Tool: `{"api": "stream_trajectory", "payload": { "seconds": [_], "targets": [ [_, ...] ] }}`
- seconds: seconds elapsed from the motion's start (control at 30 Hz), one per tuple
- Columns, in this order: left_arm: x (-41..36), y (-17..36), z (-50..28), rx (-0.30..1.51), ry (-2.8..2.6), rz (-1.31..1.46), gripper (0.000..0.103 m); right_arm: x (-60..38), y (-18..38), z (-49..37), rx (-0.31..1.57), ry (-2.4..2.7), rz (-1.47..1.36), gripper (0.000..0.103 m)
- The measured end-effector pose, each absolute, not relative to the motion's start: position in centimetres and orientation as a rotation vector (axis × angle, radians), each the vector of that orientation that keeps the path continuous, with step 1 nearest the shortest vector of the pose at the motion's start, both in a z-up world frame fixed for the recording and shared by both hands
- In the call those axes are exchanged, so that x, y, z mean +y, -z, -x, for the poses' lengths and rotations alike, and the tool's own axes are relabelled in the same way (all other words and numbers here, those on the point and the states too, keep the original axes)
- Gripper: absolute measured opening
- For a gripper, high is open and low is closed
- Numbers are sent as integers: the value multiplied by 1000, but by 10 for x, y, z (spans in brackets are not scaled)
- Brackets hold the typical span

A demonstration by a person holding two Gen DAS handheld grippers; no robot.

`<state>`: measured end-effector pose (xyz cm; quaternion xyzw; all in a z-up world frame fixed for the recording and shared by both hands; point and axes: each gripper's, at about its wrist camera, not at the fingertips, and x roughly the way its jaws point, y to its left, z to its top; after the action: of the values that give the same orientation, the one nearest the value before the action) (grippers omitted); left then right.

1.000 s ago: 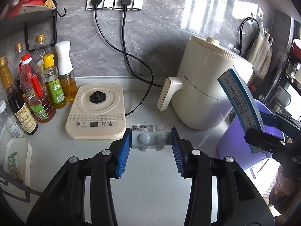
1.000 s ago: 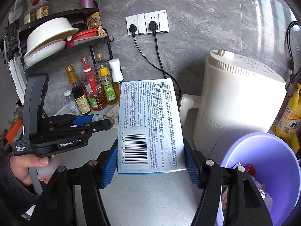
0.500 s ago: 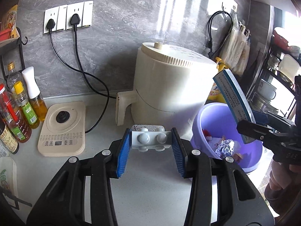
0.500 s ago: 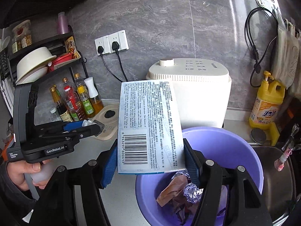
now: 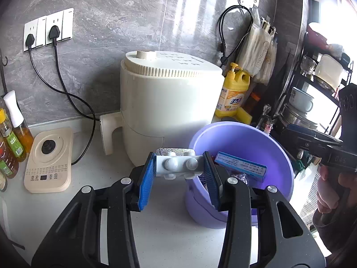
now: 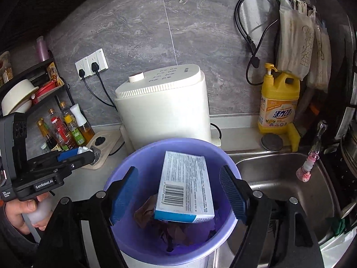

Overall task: Collect trash
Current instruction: 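Carry the box and blister pack over the purple bucket and open both grippers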

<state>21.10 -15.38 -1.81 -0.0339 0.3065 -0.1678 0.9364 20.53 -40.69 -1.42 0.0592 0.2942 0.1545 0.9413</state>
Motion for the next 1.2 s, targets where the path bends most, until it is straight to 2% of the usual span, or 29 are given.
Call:
{"api": "stream_trajectory", "payload": {
  "seconds": [0.17, 0.53, 0.57, 0.63, 0.73, 1.2],
  "targets": [
    [-167, 15, -211, 619, 385, 60, 42, -434, 4, -202, 563, -251, -155, 82],
    [-212, 13, -218, 630, 519, 13, 43, -456, 22, -180, 596, -200, -212, 82],
    [-216, 12, -218, 628, 534, 10, 45, -459, 23, -178, 596, -195, -216, 82],
    [-222, 9, -216, 615, 536, 3, 76, -465, 24, -176, 595, -183, -226, 82],
    [-218, 5, -212, 588, 533, 30, 92, -472, 25, -174, 585, -165, -243, 82],
    [-180, 2, -196, 607, 256, 99, 97, -460, 17, -189, 584, -342, -210, 82]
  ]
}}
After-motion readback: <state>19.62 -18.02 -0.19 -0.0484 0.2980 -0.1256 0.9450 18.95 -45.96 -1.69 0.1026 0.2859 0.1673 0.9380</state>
